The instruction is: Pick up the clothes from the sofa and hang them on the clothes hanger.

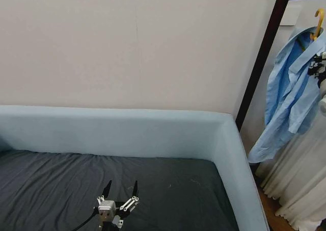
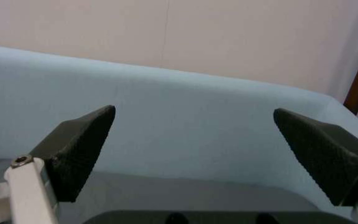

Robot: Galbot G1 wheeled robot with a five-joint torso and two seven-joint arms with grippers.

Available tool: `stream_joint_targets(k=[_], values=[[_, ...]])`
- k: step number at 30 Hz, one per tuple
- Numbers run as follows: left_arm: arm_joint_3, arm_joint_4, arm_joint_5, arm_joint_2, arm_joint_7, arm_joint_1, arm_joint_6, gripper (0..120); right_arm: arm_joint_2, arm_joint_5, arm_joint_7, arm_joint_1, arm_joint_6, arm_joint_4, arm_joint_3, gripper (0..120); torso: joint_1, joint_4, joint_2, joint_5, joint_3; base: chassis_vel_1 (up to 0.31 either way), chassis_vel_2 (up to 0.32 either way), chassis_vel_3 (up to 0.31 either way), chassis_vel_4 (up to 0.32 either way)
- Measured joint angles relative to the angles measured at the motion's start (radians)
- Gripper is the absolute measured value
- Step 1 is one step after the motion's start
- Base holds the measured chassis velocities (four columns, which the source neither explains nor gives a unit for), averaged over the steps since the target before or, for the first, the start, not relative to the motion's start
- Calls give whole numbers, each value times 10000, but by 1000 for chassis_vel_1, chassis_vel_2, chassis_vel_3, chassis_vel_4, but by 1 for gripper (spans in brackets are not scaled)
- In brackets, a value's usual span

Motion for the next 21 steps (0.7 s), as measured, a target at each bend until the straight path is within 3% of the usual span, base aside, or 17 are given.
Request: stream_joint_targets(k=[13,21], values=[[0,0,0,1,-1,0,1,100,523,200,503,1918,-552,-36,-1304,8,-1,0,0,-1,0,0,0,0,0],[0,0,0,0,0,0,1,100,720,1258,1490,2732,-1804,189,-1877,8,0,1,0,-1,0,0,0,0,0]])
